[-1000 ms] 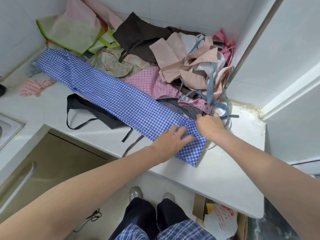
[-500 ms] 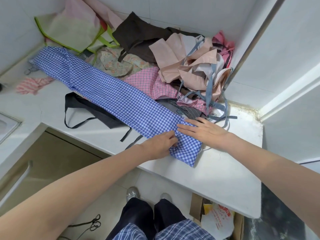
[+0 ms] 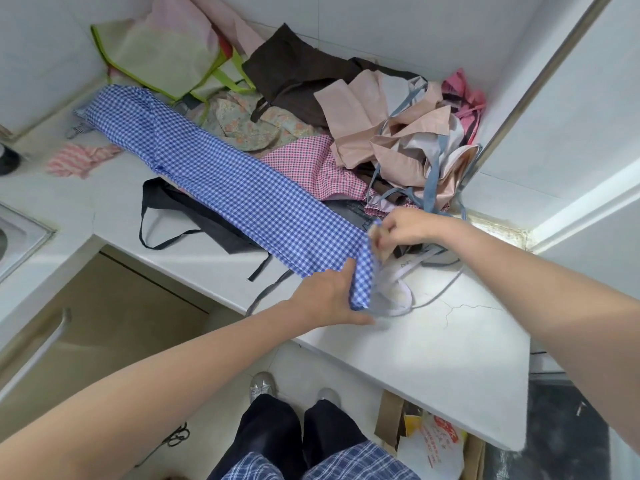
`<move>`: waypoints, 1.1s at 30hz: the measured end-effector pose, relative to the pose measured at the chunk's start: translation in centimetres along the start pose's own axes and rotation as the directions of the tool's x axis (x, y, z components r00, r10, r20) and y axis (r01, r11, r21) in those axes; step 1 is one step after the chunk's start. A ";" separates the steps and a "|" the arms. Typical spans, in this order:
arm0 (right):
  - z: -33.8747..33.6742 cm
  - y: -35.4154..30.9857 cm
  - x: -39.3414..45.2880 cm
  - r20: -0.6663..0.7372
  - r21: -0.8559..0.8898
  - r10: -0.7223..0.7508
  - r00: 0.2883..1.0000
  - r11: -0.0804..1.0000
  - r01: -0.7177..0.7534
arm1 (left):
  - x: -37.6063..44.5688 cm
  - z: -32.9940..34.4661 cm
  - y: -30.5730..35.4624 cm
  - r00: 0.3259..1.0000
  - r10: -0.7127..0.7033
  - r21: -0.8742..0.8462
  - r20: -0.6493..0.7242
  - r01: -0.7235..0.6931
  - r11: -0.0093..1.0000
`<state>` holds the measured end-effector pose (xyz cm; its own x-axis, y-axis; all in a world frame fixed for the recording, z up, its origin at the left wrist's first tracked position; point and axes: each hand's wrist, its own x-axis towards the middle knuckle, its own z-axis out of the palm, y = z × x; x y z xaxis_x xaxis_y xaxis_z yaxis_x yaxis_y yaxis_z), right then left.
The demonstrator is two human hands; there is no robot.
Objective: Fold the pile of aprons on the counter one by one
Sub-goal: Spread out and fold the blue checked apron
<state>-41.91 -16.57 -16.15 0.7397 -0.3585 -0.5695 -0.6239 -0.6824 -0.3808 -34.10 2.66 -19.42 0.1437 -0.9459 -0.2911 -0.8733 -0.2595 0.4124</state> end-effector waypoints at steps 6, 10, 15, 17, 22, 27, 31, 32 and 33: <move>1.3 -0.5 1.3 -0.123 0.088 -0.022 0.992 0.996 0.033 | -0.3 -0.9 -3.8 0.890 -0.248 -0.845 0.384 0.447 0.294; 2.9 -2.4 2.3 -0.231 -0.169 -0.001 0.973 0.985 -0.039 | -0.7 -2.0 -5.2 0.836 -0.181 -0.824 0.517 0.544 0.160; 3.5 -2.9 3.1 -0.308 -0.264 -0.016 0.951 0.962 -0.069 | -0.3 -2.6 -6.2 0.820 -0.269 -0.842 0.505 0.536 0.053; 3.6 -2.5 3.3 -0.272 -0.164 0.032 0.962 0.983 -0.080 | -0.3 -2.2 -6.1 0.822 -0.215 -0.845 0.527 0.533 -0.032; 4.0 -1.7 3.0 -0.232 0.208 0.077 0.970 0.978 -0.028 | -0.3 -1.4 -6.1 0.787 -0.141 -0.797 0.601 0.603 -0.034; 4.7 -2.2 3.1 -0.221 -0.180 0.028 0.975 0.981 -0.069 | -0.3 -2.4 -6.7 0.740 -0.202 -0.712 0.641 0.672 0.202; 5.3 -3.1 3.1 -0.352 -0.433 -0.093 0.932 0.898 -0.074 | -0.1 -4.5 -6.5 0.853 -0.440 -0.319 0.280 0.515 0.796; 5.4 -3.2 2.9 -0.363 -0.465 -0.117 0.924 0.883 -0.071 | -0.1 -4.7 -6.1 0.906 -0.415 -0.049 0.084 0.419 0.907; 5.5 -3.2 2.7 -0.368 -0.496 -0.145 0.918 0.866 -0.063 | 0.0 -4.5 -5.4 0.941 -0.331 0.135 -0.070 0.337 0.932</move>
<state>-39.27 -11.85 -20.50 0.8624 -0.4653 -0.1996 -0.4617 -0.8845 0.0674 -27.29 3.23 -17.73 0.4567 -0.8180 -0.3497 -0.8280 -0.5346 0.1693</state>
